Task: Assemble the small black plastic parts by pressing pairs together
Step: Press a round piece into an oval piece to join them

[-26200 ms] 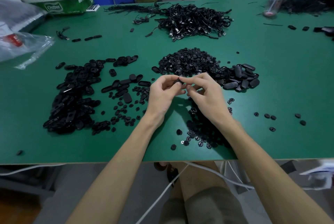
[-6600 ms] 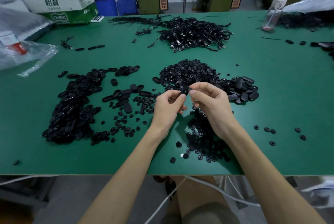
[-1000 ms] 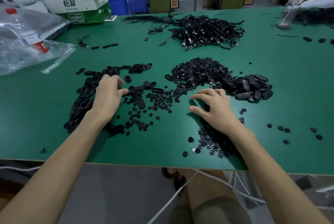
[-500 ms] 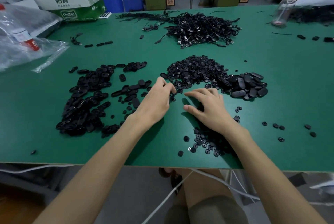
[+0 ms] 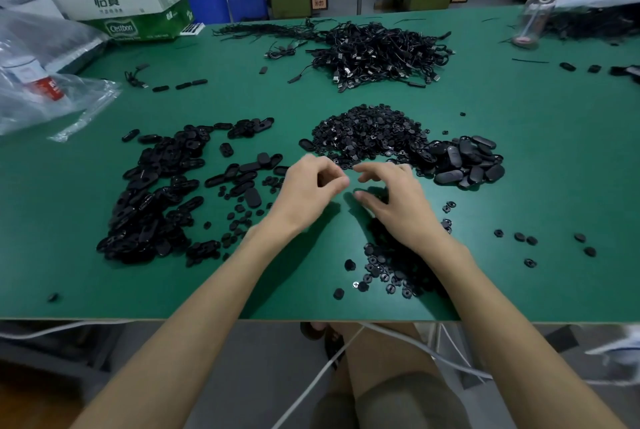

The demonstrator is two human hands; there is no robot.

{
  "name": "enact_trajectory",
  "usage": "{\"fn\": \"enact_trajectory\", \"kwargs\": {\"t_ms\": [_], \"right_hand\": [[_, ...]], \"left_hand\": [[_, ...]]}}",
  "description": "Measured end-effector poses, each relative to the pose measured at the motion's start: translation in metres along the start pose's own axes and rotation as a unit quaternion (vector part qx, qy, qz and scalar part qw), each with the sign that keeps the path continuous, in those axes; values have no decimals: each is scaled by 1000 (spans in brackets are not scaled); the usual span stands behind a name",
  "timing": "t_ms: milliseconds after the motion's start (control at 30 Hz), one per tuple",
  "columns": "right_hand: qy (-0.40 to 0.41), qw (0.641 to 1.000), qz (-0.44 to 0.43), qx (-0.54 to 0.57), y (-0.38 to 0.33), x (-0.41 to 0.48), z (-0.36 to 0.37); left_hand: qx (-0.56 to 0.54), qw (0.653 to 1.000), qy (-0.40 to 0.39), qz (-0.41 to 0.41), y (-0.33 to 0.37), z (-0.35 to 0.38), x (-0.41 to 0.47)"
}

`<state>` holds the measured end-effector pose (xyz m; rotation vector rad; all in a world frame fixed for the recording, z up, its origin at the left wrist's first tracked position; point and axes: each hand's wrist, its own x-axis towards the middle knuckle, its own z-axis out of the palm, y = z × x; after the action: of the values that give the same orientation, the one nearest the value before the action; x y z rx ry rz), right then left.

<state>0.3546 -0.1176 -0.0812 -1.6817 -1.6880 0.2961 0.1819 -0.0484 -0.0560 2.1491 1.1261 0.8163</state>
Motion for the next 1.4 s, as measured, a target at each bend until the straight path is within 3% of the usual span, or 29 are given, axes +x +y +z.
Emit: {"fn": "enact_trajectory", "kwargs": {"t_ms": [67,133,600,800,967,1400], "right_hand": [[29,998,-4,62,-3,-2,-2],[53,993,-5,106,-5,-3,-4],[112,987,5,116,-10,-5,-8],[140,981,41,126,-10,-5,-11],[129,981,49,139,-13,-6,-11],[126,977,63,161,-16,-8,-14]], "left_hand": [[-153,986,-42,-55,7,7,1],[-229,966,-68,-98,12,13,1],[-344,930,-58,-119,4,30,1],[-486,865,-33,-125,-6,27,-1],[-504,859,-11,-91,-7,29,-8],[-463,884,11,-69,-2,28,-12]]}}
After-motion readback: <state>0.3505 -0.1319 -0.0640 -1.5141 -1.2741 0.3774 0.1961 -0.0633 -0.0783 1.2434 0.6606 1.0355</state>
